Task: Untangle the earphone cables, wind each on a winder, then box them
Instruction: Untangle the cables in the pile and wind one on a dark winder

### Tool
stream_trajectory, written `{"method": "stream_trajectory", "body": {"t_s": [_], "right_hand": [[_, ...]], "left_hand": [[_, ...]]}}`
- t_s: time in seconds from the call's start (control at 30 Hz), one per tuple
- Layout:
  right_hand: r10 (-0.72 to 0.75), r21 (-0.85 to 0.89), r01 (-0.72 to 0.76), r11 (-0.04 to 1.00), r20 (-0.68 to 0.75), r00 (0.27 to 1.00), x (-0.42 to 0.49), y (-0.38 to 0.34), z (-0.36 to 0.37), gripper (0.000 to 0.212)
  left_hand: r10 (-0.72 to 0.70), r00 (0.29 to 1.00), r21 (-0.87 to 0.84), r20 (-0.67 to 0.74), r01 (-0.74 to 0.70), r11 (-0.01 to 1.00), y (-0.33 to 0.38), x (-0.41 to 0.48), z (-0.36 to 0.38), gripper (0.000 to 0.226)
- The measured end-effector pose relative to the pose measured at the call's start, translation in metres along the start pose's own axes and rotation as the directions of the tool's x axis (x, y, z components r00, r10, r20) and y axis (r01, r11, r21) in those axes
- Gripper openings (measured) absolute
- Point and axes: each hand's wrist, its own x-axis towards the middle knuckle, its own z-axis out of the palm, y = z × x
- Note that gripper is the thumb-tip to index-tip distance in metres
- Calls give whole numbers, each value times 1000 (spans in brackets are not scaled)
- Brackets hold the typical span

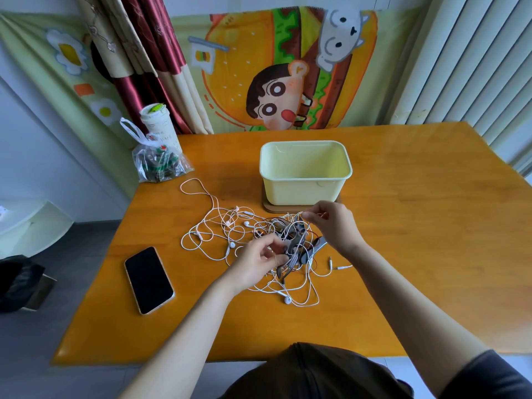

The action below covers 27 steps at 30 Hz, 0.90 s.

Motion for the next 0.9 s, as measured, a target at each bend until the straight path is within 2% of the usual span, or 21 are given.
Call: {"method": "stream_trajectory", "body": {"t_s": [0.17, 0.33, 0.6, 0.67, 0.73, 0.83, 0.9], "right_hand": [[10, 11, -10, 1000, -25, 1000, -1, 5, 4, 20], [-21, 17, 22, 1000, -65, 998, -4, 4, 9, 19], [8, 50, -3, 999, -105, 994, -10, 7, 14, 17], [33, 60, -26, 998, -116, 993, -10, 6, 14, 17], [60, 78, -52, 996, -109, 992, -11, 4, 15, 19], [92, 115, -82, 990, -91, 992, -16, 1, 23, 20], [99, 160, -88, 983, -67, 993, -21, 1, 31, 23]], "left_hand": [[-35, 999, -41, -10, 34, 999, -6, -5, -4, 19], [-75, 995, -2, 63, 76, 997, -10, -5, -4, 18], [-126, 987, -10, 99, 127, 992, -10, -7, -4, 16], [-79, 993, -79, 93, 86, 993, -4, -10, -1, 14], [-43, 998, -220, 44, 52, 974, 5, -10, 2, 10], [-83, 992, -500, -94, 25, 866, 19, -4, 6, 9], [-131, 976, -616, -172, -3, 788, 24, 3, 8, 7]]}}
